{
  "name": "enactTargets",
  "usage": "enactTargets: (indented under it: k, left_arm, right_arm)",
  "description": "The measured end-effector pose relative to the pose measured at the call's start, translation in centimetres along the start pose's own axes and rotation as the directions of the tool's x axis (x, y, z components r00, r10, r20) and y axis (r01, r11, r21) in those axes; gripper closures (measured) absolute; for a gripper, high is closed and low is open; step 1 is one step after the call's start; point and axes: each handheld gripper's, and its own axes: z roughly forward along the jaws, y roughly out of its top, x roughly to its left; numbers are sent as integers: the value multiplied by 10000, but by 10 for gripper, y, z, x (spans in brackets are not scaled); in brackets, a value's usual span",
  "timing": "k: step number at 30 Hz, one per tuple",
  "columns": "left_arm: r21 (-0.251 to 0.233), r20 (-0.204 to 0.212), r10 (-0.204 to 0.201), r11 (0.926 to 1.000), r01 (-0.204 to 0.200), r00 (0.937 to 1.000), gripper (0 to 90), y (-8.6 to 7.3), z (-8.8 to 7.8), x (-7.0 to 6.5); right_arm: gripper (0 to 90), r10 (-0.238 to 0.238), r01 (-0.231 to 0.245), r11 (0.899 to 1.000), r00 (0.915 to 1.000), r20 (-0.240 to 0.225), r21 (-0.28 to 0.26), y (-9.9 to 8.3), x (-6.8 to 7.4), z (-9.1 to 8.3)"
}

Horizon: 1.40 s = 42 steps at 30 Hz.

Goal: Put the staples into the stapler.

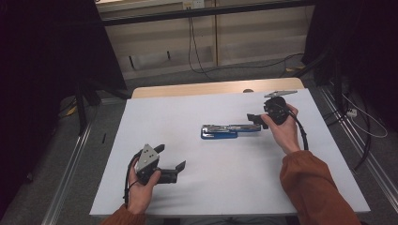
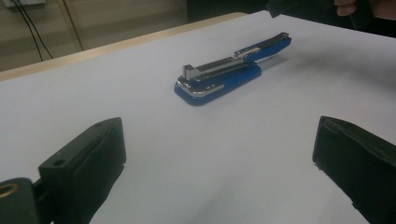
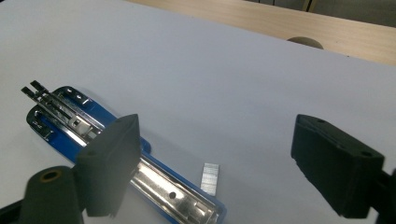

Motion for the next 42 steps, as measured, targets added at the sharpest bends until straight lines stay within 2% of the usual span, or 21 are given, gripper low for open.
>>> enactTargets:
  k: [1, 3, 7, 9, 12, 19, 23, 29, 32, 34, 41, 42]
  left_arm:
    - [90, -117, -11, 10000, 12, 9999, 30, -2, -4, 0]
    - [139, -196, -98, 9999, 101, 9998, 30, -3, -7, 0]
    - [201, -347, -197, 9996, 204, 9992, 30, -4, -11, -1]
    - [235, -481, -82, 9997, 94, 9988, 29, -5, -10, -4]
    - [260, -299, -66, 9996, 73, 9995, 30, -4, -8, -7]
    - [203, -152, -170, 9996, 173, 9997, 30, -3, -7, -5]
    - [206, -74, -213, 9996, 214, 9997, 30, -3, -6, -6]
    - [176, -22, -80, 9998, 80, 10000, 31, -2, -6, -6]
    - [142, 19, -154, 9998, 154, 9999, 30, -2, -6, -5]
    - [166, -12, -193, 9997, 194, 9998, 31, -3, -6, -5]
    - [234, 36, -175, 9996, 174, 9998, 30, -3, -5, -5]
    - [261, 36, -173, 9995, 172, 9998, 31, -3, -6, -4]
  right_arm:
    - [118, -85, 85, 9998, 10000, -40, 203, 2, 0, 5]
    - [108, -79, 86, 9994, 9998, -199, 333, 2, 0, 9]
    - [116, -171, 182, 9986, 9996, -222, 499, 5, 1, 13]
    - [134, -208, 224, 9978, 9994, -258, 628, 7, 1, 15]
    - [150, -313, 329, 9970, 9992, -232, 704, 11, 0, 18]
    - [200, -303, 322, 9942, 9993, -200, 1023, 17, -5, 27]
    - [243, -373, 423, 9882, 9987, -361, 1473, 19, -5, 32]
    - [295, -510, 574, 9821, 9979, -403, 1794, 24, -3, 36]
    - [309, -683, 687, 9766, 9976, -90, 2039, 22, -5, 38]
    - [346, -472, 511, 9739, 9986, -227, 2210, 20, -9, 39]
    - [375, -510, 554, 9675, 9984, -242, 2467, 20, -11, 39]
    - [395, -496, 542, 9641, 9985, -245, 2599, 20, -12, 39]
